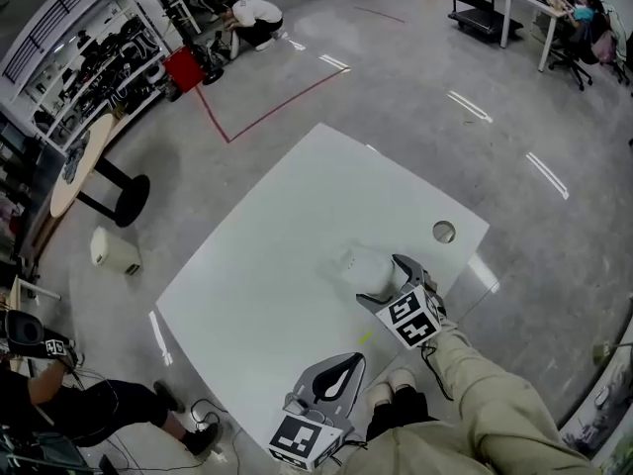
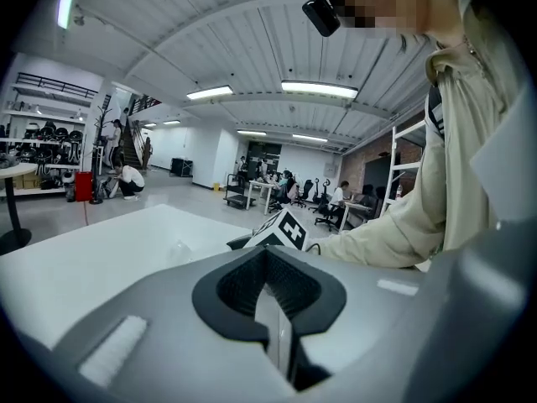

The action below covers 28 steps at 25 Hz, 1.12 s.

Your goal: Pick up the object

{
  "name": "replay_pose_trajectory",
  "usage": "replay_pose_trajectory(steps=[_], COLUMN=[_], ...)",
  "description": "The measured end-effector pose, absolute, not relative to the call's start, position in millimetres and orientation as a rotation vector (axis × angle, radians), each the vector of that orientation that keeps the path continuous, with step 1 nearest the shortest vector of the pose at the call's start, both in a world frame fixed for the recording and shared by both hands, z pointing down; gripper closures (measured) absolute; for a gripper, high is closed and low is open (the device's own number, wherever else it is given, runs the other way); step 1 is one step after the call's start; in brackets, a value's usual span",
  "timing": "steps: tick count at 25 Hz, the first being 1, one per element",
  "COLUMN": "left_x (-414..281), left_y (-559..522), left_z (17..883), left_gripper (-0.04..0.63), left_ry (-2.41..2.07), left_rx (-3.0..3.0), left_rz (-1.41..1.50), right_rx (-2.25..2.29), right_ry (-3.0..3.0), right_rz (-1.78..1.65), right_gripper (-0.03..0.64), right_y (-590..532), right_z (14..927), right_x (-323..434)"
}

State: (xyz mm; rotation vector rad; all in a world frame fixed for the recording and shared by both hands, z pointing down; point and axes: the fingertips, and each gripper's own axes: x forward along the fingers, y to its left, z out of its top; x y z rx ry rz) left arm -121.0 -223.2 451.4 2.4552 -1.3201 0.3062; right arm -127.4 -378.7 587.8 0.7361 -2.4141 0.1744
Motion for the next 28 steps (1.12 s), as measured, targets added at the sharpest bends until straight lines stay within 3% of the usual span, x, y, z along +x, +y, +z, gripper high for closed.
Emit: replay_pose_trajectory(steps=[16, 28], left_x=[-116.7, -135.0], left_y=[-236.4, -224.0], left_z=[466.2, 433.1], left_gripper=[0.589, 0.589], left_ry=[-1.29, -1.358], left_rx=[2.447, 2.511], left_rz=[0.322, 0.265], right_rx=[0.658, 0.852], right_ry=[-2.353, -2.692], right_rz=[0.176, 0.201], right_gripper=[0.149, 0.149], right_y=[-391.0, -372.3], right_z=[608.2, 479.5], right_x=[-132.8, -136.4])
